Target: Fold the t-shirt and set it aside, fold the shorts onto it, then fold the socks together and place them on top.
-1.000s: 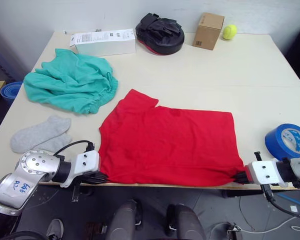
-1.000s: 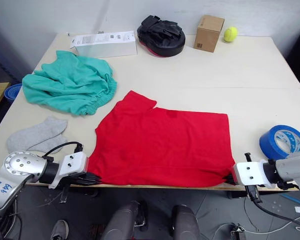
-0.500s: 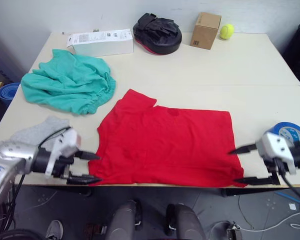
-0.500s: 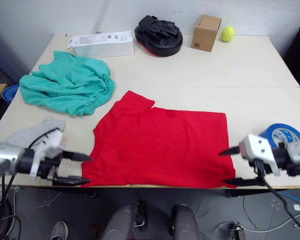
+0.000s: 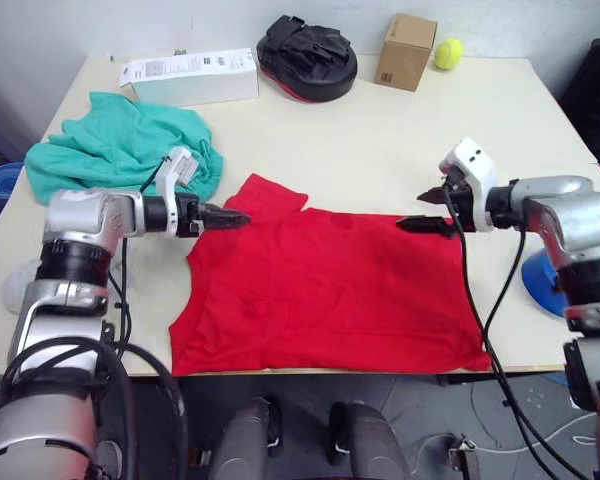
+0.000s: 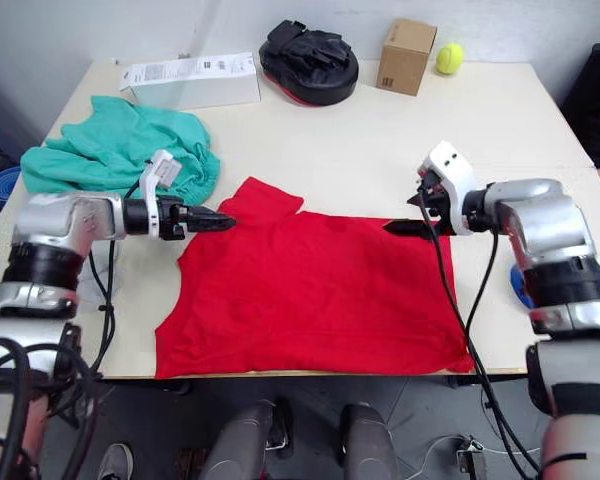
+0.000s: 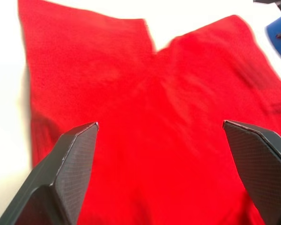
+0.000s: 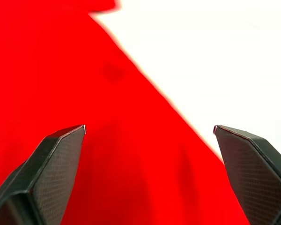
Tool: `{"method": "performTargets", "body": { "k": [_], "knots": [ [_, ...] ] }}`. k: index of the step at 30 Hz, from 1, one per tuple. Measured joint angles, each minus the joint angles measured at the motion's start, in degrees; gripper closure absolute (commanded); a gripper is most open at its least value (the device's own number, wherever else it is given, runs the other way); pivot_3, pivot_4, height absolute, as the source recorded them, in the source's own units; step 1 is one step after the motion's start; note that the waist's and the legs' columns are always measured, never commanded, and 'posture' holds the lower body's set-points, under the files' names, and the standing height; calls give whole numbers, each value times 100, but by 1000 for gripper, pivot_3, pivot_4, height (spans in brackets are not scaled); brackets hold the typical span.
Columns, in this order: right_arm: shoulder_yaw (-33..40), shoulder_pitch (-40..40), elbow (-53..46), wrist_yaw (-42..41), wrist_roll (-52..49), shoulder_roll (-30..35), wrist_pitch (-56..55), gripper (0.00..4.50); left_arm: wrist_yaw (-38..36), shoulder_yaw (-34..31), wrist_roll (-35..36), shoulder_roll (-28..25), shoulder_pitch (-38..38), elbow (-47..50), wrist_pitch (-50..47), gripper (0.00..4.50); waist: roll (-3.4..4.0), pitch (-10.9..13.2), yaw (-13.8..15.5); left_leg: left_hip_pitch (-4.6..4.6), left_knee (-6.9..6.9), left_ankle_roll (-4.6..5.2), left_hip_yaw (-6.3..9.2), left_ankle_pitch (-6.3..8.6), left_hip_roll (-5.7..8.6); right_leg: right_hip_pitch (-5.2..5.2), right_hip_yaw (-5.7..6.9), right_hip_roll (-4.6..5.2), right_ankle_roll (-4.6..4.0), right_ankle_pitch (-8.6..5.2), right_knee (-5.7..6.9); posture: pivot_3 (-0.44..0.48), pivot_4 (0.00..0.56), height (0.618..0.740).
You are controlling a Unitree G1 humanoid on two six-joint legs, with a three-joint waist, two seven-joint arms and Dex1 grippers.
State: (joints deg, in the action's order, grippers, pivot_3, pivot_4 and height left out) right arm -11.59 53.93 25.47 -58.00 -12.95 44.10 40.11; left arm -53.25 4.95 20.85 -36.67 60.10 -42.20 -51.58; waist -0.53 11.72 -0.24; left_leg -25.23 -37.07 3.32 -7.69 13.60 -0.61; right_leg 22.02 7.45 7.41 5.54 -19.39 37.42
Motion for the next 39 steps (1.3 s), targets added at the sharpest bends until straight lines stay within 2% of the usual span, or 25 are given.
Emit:
{"method": "performTargets", "body": {
  "k": [4,7,16,19,20,22,31,33,39],
  "knots": [
    [-180,464,1009,303,513,-325,-166,39,464,-214,-361,437,748,-1532,750,30,-7,4,3,-10,-5,8,-29,-4,4,35,2,5,4,2,29,0,150,740],
    [-180,751,1597,323,679,-438,-187,39,762,-395,-563,648,1090,-2298,1271,30,-8,5,-3,-15,-5,12,-40,-6,6,46,-4,5,7,4,34,0,150,740],
    [-185,1030,2719,397,1400,-443,-573,39,891,-448,-1214,960,1327,-3029,2051,30,-8,4,-17,-8,-8,13,-59,-6,5,51,-22,4,7,4,44,0,150,740],
    [-186,1036,2765,300,1537,-435,-623,0,1017,-492,-1345,1015,1341,-3059,2129,600,-7,4,-18,-3,-12,13,-60,-6,4,51,-28,6,7,4,51,0,150,740],
    [-186,1037,2766,278,1563,-433,-626,296,1063,-515,-1373,1023,1341,-3068,2151,969,-7,4,-20,-3,-13,13,-60,-6,3,51,-29,7,7,4,52,0,150,740],
    [-186,1038,2768,237,1617,-432,-629,561,1066,-596,-1414,1032,1341,-3093,2144,1465,-7,4,-22,-3,-12,13,-61,-6,4,52,-29,7,7,4,51,0,150,740],
    [-186,1083,2817,35,1857,-432,-658,3719,926,-704,-1520,1099,1341,-3229,2048,4406,-8,4,-40,-5,-10,13,-62,-6,4,54,-28,4,7,4,50,0,150,740],
    [-186,1081,2817,17,1890,-432,-718,4415,880,-724,-1545,1098,1341,-3245,2038,4500,-8,4,-53,-5,-9,13,-62,-6,4,54,-28,4,8,4,50,0,150,740],
    [-139,992,2719,138,1962,-413,-1148,4487,743,-847,-1553,1030,1336,-3245,2049,4500,-8,4,-127,-6,-5,13,-62,-6,4,56,-27,4,8,4,49,0,150,740]
  ]
}}
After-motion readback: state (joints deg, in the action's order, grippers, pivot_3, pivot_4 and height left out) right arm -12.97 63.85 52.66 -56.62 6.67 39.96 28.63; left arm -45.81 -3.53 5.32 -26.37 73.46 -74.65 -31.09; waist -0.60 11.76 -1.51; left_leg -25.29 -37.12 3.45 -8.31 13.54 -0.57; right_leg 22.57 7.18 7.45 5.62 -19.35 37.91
